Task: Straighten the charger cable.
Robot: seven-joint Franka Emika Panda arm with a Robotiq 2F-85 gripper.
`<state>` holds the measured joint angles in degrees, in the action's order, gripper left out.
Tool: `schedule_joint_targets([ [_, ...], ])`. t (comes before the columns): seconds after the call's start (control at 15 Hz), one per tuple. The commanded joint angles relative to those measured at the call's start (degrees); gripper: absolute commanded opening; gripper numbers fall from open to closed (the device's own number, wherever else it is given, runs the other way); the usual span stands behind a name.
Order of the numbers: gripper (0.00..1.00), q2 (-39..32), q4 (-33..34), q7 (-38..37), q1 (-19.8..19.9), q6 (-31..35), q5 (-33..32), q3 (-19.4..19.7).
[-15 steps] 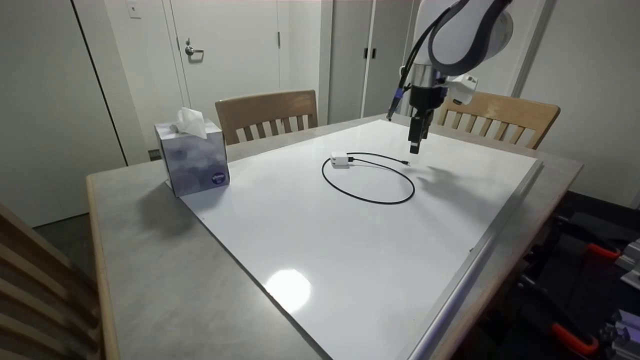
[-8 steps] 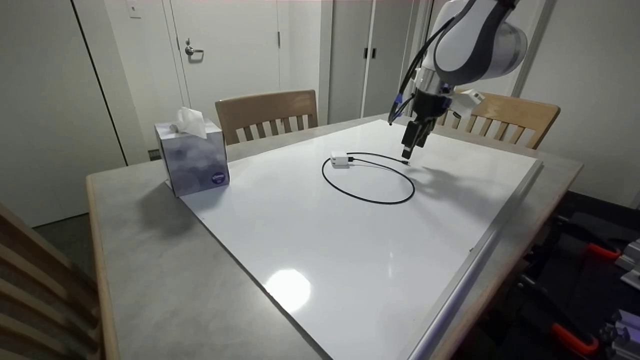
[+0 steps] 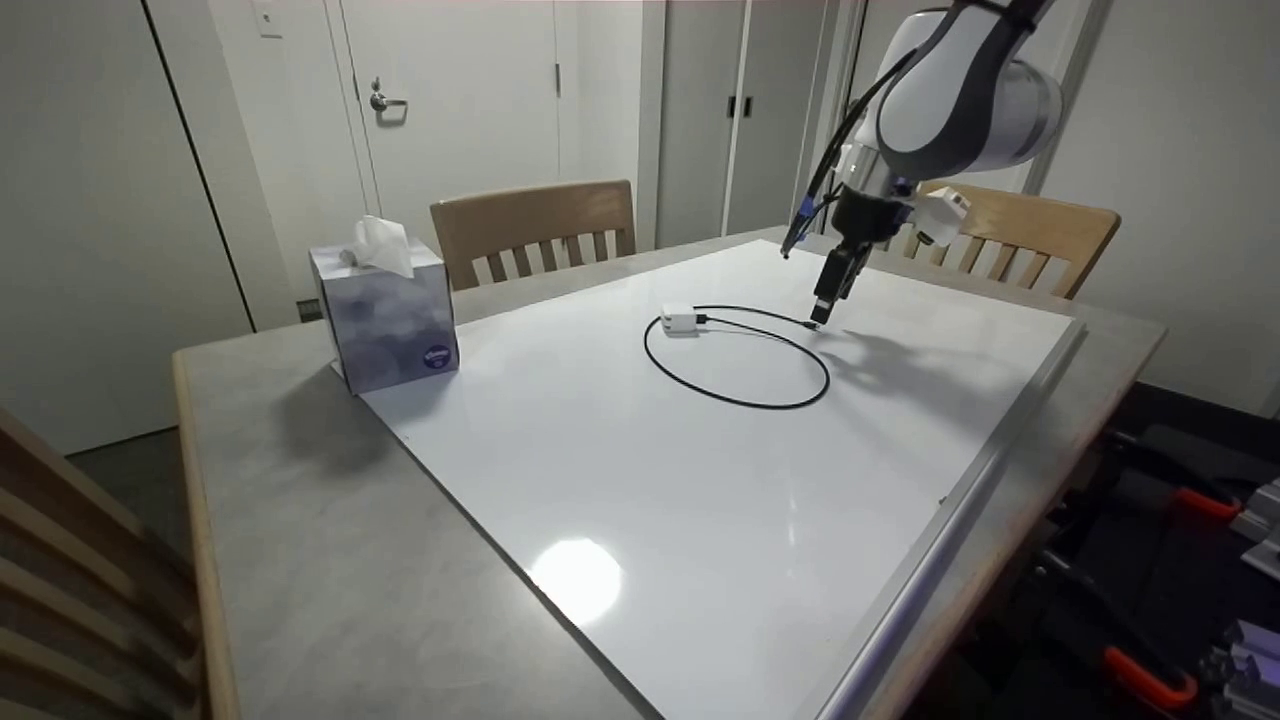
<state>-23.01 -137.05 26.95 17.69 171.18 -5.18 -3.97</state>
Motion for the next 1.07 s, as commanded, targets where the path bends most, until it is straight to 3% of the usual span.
schedule_joint_targets([
  [0.0,1.0,-3.8,4.2,6.7,6.3,-0.3,1.0,-5.8],
  [0.13,1.0,-5.2,6.0,8.9,9.2,-3.2,2.0,-9.4],
  [0.27,1.0,-6.0,7.9,10.0,9.6,-8.9,2.4,-10.8],
  [0.6,1.0,-5.7,9.9,6.2,2.6,-17.6,0.3,-3.2],
  [0.87,1.0,-6.9,12.6,3.0,-2.4,-17.9,-2.9,2.3],
  [1.0,1.0,-7.8,13.7,3.2,-2.5,-17.0,-2.8,2.4],
])
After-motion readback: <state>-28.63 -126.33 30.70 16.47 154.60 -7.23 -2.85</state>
